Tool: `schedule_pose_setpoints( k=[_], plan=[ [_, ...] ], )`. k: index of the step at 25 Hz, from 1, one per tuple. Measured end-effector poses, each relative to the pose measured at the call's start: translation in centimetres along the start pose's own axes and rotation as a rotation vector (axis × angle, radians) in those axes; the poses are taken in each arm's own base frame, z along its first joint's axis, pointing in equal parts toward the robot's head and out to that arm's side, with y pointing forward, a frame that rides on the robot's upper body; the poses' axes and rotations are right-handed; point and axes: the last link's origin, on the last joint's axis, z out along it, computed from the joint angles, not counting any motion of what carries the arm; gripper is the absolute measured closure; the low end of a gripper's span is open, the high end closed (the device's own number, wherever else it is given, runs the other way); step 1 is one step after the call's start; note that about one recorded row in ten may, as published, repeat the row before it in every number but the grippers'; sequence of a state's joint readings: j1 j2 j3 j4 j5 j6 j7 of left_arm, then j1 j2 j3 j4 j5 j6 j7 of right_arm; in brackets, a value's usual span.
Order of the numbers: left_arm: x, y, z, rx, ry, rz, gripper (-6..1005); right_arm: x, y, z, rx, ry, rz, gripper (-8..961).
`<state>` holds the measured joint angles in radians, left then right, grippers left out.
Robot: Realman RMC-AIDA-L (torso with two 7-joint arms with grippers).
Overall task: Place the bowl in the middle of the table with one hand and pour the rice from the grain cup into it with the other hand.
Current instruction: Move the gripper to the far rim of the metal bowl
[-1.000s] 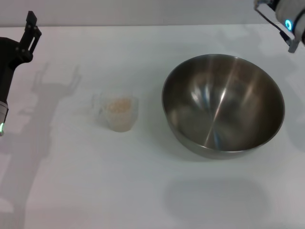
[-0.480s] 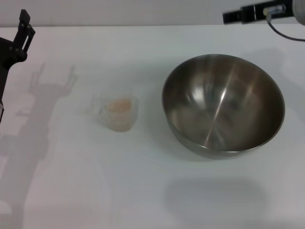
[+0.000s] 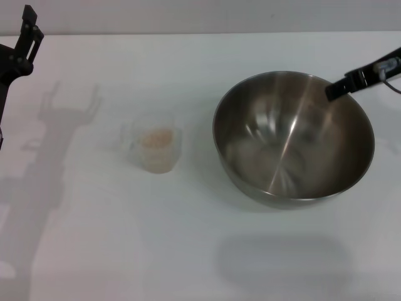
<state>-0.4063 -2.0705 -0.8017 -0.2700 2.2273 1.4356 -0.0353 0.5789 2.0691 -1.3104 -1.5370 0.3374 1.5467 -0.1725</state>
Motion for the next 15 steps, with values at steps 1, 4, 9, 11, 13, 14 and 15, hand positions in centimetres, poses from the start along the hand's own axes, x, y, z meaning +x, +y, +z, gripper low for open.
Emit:
schedule_pose_setpoints(
  k=[1, 4, 9, 11, 13, 14, 15],
  plan=[
    [0.0, 0.0, 0.0, 0.000, 0.000, 0.000, 191, 0.0, 0.0, 0.0, 0.000, 0.000, 0.000, 185],
    [0.1, -0.1, 0.0, 0.005, 0.005, 0.000, 192, 0.6, -0.4, 0.8, 0.007, 0.037, -0.003, 187],
    [0.1, -0.1, 0.0, 0.008, 0.004, -0.001, 194, 1.2, -0.8, 2.0, 0.005, 0.066, -0.011, 190],
    [0.1, -0.1, -0.1, 0.007, 0.004, -0.001, 194, 1.4, -0.9, 2.5, 0.000, 0.072, -0.016, 192],
    [0.1, 0.0, -0.1, 0.006, 0.004, -0.003, 195, 1.5, -0.9, 2.9, -0.005, 0.079, -0.021, 193],
    [0.1, 0.0, -0.1, 0.005, 0.005, -0.004, 195, 1.5, -0.9, 3.2, -0.007, 0.083, -0.025, 194],
    [0.1, 0.1, -0.1, 0.004, 0.005, -0.006, 196, 1.6, -0.8, 3.6, -0.011, 0.083, -0.029, 194]
  ],
)
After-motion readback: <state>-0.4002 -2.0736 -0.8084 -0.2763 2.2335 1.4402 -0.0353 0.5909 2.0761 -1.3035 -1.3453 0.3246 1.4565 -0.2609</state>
